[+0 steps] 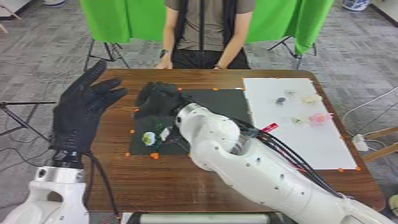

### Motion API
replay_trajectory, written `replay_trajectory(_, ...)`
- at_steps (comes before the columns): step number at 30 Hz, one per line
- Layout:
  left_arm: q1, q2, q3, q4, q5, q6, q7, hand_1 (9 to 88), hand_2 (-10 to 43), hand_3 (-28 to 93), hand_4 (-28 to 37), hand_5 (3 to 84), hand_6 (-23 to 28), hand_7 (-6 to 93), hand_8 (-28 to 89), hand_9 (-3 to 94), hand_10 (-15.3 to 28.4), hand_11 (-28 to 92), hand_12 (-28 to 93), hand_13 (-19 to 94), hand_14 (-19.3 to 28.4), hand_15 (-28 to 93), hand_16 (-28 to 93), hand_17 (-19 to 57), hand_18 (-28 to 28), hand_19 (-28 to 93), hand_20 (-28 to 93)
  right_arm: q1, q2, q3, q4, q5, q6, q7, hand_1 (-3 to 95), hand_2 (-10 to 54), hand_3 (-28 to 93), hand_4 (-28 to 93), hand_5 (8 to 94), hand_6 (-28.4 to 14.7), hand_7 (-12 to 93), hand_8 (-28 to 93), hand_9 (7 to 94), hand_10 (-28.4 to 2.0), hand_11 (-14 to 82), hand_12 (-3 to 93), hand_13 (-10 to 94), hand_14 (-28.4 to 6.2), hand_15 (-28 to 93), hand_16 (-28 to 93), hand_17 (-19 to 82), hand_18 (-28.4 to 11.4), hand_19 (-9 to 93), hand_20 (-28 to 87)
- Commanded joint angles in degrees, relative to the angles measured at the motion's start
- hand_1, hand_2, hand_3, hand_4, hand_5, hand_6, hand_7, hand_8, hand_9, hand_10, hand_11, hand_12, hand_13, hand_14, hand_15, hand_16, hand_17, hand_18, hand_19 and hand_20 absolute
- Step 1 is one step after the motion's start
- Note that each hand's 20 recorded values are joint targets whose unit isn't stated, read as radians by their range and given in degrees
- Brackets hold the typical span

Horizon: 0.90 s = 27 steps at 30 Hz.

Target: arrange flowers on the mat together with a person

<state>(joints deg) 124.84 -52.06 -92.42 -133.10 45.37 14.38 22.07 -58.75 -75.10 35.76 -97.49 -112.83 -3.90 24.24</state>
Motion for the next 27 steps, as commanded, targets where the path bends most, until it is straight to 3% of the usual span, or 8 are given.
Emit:
replay_trajectory(1,6.7,-2.7,-3.22,0.34,-1.52,3.12,0.5,20.9,6.5,78,-28.2,34.0,6.1,8.5,-8,37.9,19.4,21,11,31,26.1,47,-7,-5.3,27.3,62,-5,-12.4,2.3,20.7,-11.2,18.3,-3.5,3.0,40.2,-9.5,56,-28,58.5,5.0,18,-16,69.5,-11.4,26.8,15.7,57,-11.7,49,13,10,-19.3,51,22)
replay_trajectory(3,8.0,-2.95,-3.86,0.37,-2.1,4.11,0.46,20.9,6.6,78,-28.2,34.0,6.0,8.5,-8,37.8,19.3,21,11,31,26.0,47,-7,-5.6,27.3,61,-4,-16.5,2.2,26.3,-13.6,23.8,-4.4,2.9,37.6,-9.5,58,-28,57.8,4.8,18,-16,67.9,-11.9,25.2,15.2,55,-12.3,48,13,9,-19.4,49,21)
replay_trajectory(6,8.1,-3.91,-3.83,1.08,-2.08,3.21,-0.45,20.8,6.6,78,-28.3,34.0,6.0,8.4,-8,37.7,19.0,20,11,31,26.0,46,-7,-5.7,27.1,60,-3,-23.7,4.2,34.9,-18.0,31.9,-5.2,2.3,34.0,-9.1,61,-28,54.4,3.3,17,-16,63.7,-12.2,22.8,14.6,51,-14.1,47,13,8,-19.6,48,20)
replay_trajectory(9,9.5,-3.75,-4.26,1.0,-2.68,4.2,-0.19,20.8,6.6,78,-28.3,33.9,5.8,8.3,-8,37.5,18.7,20,11,30,25.2,44,-7,-5.7,26.9,59,-3,-30.3,5.3,41.5,-21.3,37.3,-3.7,1.3,31.2,-7.1,62,-28,51.5,2.5,17,-15,59.9,-12.8,21.0,14.2,48,-15.2,46,12,6,-19.7,46,20)
replay_trajectory(14,9.3,-5.28,-4.35,1.97,-2.74,3.41,-1.97,20.8,6.7,78,-28.3,33.8,5.7,8.3,-8,37.3,18.6,20,11,30,25.0,43,-7,-5.8,26.7,59,-2,-41.3,7.5,50.0,-25.4,40.8,-0.3,-2.3,30.5,-6.1,63,-28,49.2,2.6,16,-15,57.9,-12.9,20.0,14.1,46,-15.5,44,12,5,-19.7,45,19)
replay_trajectory(15,9.6,-5.24,-4.3,2.02,-2.86,3.51,-1.68,20.8,6.7,78,-28.3,33.7,5.7,8.2,-8,37.3,18.6,19,11,30,25.1,44,-6,-5.8,26.7,59,-2,-43.4,8.0,51.1,-26.1,40.6,0.9,-3.2,30.4,-6.0,63,-28,49.0,2.6,16,-15,57.5,-13.1,19.6,14.0,46,-15.5,44,12,5,-19.6,45,19)
replay_trajectory(23,9.3,-6.13,-3.72,3.1,-2.89,3.02,-2.12,20.7,6.5,78,-28.2,33.7,5.6,8.2,-8,37.4,18.6,20,11,30,25.3,44,-6,-5.8,26.5,58,0,-53.0,8.0,56.3,-25.7,45.4,4.9,-10.8,29.9,-5.1,64,-28,47.2,3.2,16,-14,55.7,-13.4,18.6,14.4,45,-15.3,44,12,5,-19.2,43,20)
replay_trajectory(27,9.5,-6.76,-3.56,3.2,-1.99,2.35,-2.75,20.7,6.4,78,-28.2,33.8,5.6,8.1,-8,37.5,18.6,19,11,30,25.2,43,-6,-5.8,26.4,58,0,-54.9,7.5,57.0,-24.9,49.9,4.8,-14.2,28.1,-2.3,64,-28,44.4,3.4,15,-14,53.0,-13.7,16.7,14.0,43,-15.7,41,12,5,-18.8,42,20)
